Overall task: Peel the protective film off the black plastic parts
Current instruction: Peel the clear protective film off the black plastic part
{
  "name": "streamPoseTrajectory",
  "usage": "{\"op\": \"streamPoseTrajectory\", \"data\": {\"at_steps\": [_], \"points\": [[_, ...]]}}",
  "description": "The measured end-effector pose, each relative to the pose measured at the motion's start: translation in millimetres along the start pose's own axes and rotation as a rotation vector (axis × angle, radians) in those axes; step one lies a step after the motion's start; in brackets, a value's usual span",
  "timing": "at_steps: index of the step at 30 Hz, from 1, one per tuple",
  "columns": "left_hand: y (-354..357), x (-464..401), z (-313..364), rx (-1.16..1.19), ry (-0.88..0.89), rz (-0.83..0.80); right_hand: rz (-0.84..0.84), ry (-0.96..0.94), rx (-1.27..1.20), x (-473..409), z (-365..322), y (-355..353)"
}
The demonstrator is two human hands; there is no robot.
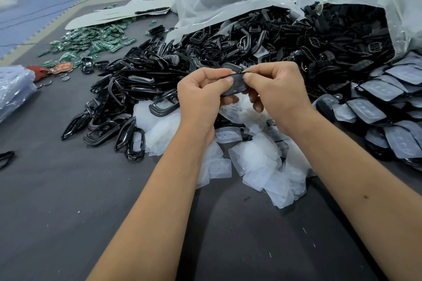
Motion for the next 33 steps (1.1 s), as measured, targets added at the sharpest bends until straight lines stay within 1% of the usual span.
{"op": "streamPoseTrajectory", "data": {"at_steps": [3, 5, 11, 14, 16, 19, 20, 23, 24, 25, 27, 28, 30, 31, 33], "points": [[-0.5, -0.7, 1.9, 0.029, -0.01, -0.031, -0.075, 0.008, -0.057, 1.4, -0.7, 3.1], [-1.1, -1.6, 2.4, 0.043, -0.013, -0.044, -0.098, -0.024, -0.048, 2.9, -4.3, 2.3], [-0.2, -2.4, 0.0, 0.051, -0.053, -0.091, -0.073, -0.274, 0.228, 9.3, -28.2, -2.6], [-2.1, -3.1, -4.2, 0.07, -0.122, -0.082, -0.043, -0.434, 0.369, 15.5, -41.3, -0.3], [-4.1, -4.2, -6.8, 0.12, -0.184, -0.071, -0.064, -0.529, 0.422, 19.2, -47.3, 3.5], [-10.0, -7.3, -8.5, 0.207, -0.272, -0.048, -0.153, -0.572, 0.449, 22.5, -46.5, 9.8], [-11.5, -7.6, -8.9, 0.22, -0.294, -0.05, -0.158, -0.588, 0.463, 23.6, -46.4, 10.7], [-8.9, -5.3, -10.4, 0.283, -0.359, -0.088, -0.087, -0.639, 0.466, 24.5, -50.4, 8.8], [-6.7, -4.0, -10.9, 0.329, -0.378, -0.096, -0.064, -0.612, 0.426, 22.6, -50.2, 7.5], [-4.8, -3.3, -11.9, 0.375, -0.394, -0.097, -0.043, -0.545, 0.349, 19.0, -47.9, 4.9], [-0.9, -2.4, -11.5, 0.422, -0.387, -0.104, -0.018, -0.312, 0.104, 9.8, -34.3, -2.2], [0.7, -2.1, -10.5, 0.403, -0.362, -0.113, -0.023, -0.183, -0.017, 5.9, -24.7, -3.9], [2.0, -1.4, -9.8, 0.32, -0.306, -0.124, -0.089, 0.056, -0.162, 2.5, -6.5, -0.4], [1.8, -0.7, -9.8, 0.283, -0.291, -0.12, -0.134, 0.145, -0.208, 3.0, 0.2, 2.8], [1.1, 0.0, -9.7, 0.252, -0.283, -0.107, -0.205, 0.24, -0.303, 5.3, 7.0, 6.8]]}}
Point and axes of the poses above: each hand's wrist, its own x-axis away from the middle knuckle, its own y-axis out of the palm, z = x × y, the point moved 9 cm from there along -x, towards the middle knuckle, and after that the axes turned 3 degrees about y, right-handed, at the moved point
